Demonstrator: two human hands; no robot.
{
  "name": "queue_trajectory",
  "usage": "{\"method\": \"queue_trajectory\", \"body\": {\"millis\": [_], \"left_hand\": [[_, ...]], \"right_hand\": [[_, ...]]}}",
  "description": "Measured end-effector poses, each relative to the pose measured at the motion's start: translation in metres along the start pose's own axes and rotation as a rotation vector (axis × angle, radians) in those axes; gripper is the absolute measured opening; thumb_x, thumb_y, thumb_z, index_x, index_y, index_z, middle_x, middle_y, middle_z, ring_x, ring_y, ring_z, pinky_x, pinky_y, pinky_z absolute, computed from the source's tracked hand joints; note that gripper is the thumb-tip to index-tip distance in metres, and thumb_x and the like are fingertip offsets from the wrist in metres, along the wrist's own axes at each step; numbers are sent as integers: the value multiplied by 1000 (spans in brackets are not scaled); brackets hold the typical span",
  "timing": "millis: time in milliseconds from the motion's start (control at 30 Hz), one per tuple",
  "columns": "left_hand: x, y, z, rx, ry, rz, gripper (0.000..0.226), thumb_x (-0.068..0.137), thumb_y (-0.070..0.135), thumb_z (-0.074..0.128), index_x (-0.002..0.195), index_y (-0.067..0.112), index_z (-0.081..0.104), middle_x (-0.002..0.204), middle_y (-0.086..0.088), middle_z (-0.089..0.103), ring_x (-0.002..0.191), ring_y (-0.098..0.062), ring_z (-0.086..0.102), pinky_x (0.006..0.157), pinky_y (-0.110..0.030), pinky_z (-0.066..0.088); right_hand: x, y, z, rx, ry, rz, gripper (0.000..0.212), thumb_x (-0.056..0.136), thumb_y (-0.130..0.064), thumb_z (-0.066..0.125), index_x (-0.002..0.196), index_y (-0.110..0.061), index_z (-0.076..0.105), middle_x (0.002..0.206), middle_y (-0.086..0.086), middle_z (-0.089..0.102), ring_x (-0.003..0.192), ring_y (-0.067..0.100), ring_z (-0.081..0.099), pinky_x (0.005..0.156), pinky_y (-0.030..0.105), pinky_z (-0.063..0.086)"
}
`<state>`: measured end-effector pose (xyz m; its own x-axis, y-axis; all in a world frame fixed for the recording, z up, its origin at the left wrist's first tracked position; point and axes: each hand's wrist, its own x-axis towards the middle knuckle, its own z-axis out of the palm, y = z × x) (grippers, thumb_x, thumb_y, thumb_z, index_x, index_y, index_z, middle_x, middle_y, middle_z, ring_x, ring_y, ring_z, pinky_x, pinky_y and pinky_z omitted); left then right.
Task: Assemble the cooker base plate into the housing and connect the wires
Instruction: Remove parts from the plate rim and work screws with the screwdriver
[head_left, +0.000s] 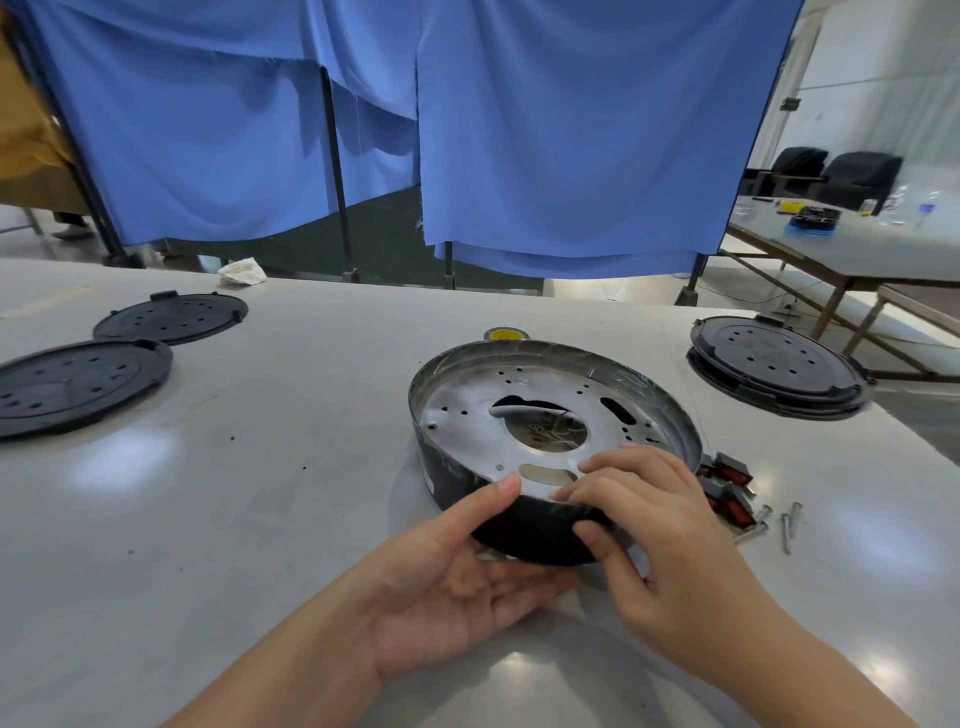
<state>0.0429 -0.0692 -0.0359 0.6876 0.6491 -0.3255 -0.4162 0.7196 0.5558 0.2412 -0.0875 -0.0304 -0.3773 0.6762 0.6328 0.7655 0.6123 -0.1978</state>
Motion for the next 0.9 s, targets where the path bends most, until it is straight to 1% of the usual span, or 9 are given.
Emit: {"method": "queue_trajectory", "body": {"millis": [133, 200, 300, 433, 533, 700, 833, 900], "left_hand": [[0, 0, 1, 9, 16, -6, 74, 61, 30, 89, 122, -4, 63, 128, -31, 57, 120, -42, 57, 100, -46, 47], [0, 0, 0, 10, 29, -9, 74, 62, 32, 87, 122, -4, 62, 128, -30, 58, 120, -42, 57, 101, -45, 47], [0, 0, 0, 0, 46, -10, 79, 63, 30, 87, 128, -4, 58, 128, -32, 57, 120, -43, 57, 101, -46, 46], [1, 1, 2, -10, 61, -15, 82, 62, 28, 87, 130, -4, 55, 128, -33, 56, 120, -43, 57, 100, -46, 47], [1, 1, 3, -12, 60, -14, 80, 63, 27, 86, 131, -3, 55, 128, -32, 56, 120, -42, 57, 100, -45, 47], [2, 1, 3, -7, 63, -9, 76, 66, 28, 85, 129, -3, 57, 129, -32, 56, 121, -43, 56, 104, -45, 43], [2, -1, 3, -12, 65, 18, 69, 67, 24, 84, 125, -4, 61, 130, -32, 56, 121, -43, 56, 107, -44, 43], [3, -2, 4, -5, 92, 51, 71, 67, 22, 83, 127, -4, 59, 129, -29, 57, 120, -41, 58, 104, -45, 45]], "right_hand": [[0, 1, 0, 16, -3, 3, 19, 83, -23, 51, 93, -20, 67, 92, -14, 65, 108, 9, 52, 100, 26, 33], [0, 1, 0, 21, -8, -1, 19, 83, -23, 51, 93, -20, 67, 92, -15, 64, 109, 9, 52, 100, 26, 33], [1, 2, 0, 27, -21, -9, 20, 83, -22, 51, 94, -19, 68, 91, -15, 65, 110, 10, 53, 100, 28, 34], [2, 3, -1, 45, -41, -13, 21, 83, -22, 50, 95, -20, 67, 92, -16, 65, 113, 8, 51, 101, 30, 33], [2, 3, -2, 51, -46, -21, 21, 83, -21, 51, 96, -18, 68, 92, -15, 65, 114, 9, 52, 102, 31, 33], [3, 3, -1, 47, -32, -13, 19, 79, -10, 60, 95, -14, 69, 91, -11, 67, 113, 12, 53, 102, 32, 33], [2, 3, -1, 49, -35, -10, 18, 78, -9, 61, 94, -13, 69, 90, -10, 67, 112, 11, 53, 101, 32, 33], [1, 3, -1, 56, -42, -8, 20, 78, -10, 61, 96, -13, 69, 92, -9, 67, 112, 11, 53, 102, 31, 33]]}}
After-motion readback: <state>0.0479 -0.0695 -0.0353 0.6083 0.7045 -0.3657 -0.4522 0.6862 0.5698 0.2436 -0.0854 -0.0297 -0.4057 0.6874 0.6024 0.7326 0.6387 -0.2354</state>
